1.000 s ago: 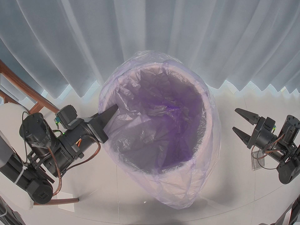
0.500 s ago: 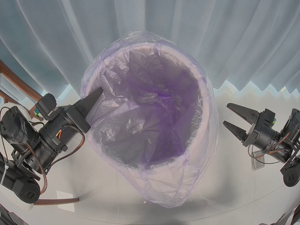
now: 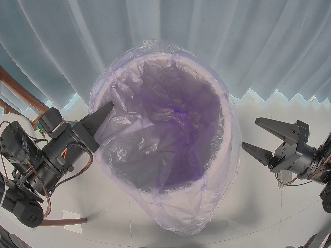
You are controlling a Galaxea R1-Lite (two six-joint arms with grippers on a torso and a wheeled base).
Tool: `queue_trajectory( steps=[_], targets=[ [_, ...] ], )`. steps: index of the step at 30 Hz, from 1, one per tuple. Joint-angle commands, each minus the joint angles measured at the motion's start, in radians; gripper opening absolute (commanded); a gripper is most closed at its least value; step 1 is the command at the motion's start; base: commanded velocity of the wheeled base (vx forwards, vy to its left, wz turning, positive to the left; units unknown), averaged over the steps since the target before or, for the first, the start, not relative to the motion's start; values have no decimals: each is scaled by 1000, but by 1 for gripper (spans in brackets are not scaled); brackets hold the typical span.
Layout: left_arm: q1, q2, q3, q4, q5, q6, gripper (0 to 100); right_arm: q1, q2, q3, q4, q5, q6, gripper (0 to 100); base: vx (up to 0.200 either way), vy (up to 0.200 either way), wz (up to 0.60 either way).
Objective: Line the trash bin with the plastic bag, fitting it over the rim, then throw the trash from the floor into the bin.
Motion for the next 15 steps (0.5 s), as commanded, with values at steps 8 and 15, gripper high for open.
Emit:
queue_trajectory(
  steps=[8,15],
  targets=[
    [-7,8,5,-1,-1,0,0,21,126,5,-56,-47,-2,100,0,0,0],
    [-34,8,13,-1,-1,0,0,54,205,26,-223,-103,5,100,0,0,0]
  ],
)
